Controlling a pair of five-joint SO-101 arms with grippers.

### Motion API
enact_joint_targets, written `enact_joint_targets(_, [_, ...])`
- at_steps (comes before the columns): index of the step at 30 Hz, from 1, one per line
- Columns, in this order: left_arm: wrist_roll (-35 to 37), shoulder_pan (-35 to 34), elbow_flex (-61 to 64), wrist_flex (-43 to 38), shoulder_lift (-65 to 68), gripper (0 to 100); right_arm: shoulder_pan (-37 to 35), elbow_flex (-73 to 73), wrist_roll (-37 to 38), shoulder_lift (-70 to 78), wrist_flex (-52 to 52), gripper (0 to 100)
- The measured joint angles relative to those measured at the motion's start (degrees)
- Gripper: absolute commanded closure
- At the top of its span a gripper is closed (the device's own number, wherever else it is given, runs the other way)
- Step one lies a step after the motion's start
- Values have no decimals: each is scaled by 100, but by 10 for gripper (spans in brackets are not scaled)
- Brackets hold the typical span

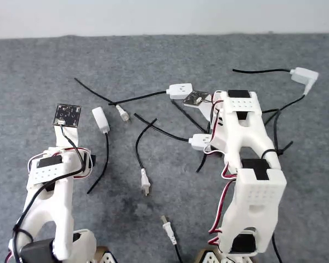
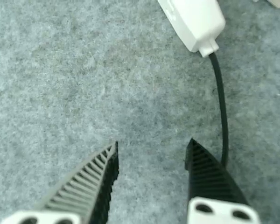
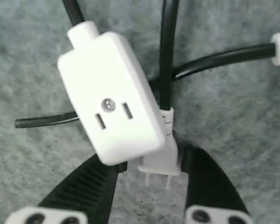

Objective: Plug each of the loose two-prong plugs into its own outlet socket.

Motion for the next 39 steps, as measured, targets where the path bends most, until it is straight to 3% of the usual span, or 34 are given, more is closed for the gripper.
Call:
enact_joint_targets(15, [0,0,0,0,0,764,-97,18,281,97,360,991])
enact_joint_targets(19, [0,0,0,0,0,764,-396,-9,281,18,1011,991])
enact_joint_targets(25, [0,0,0,0,0,764,-1134,-431,281,-1116,2136,991])
enact_joint_targets(34, [0,0,35,0,0,764,-1600,-624,-44,-3086,2163,991])
enact_joint_targets(39, [0,0,53,0,-18,765,-1837,-1108,-809,-4018,2163,991])
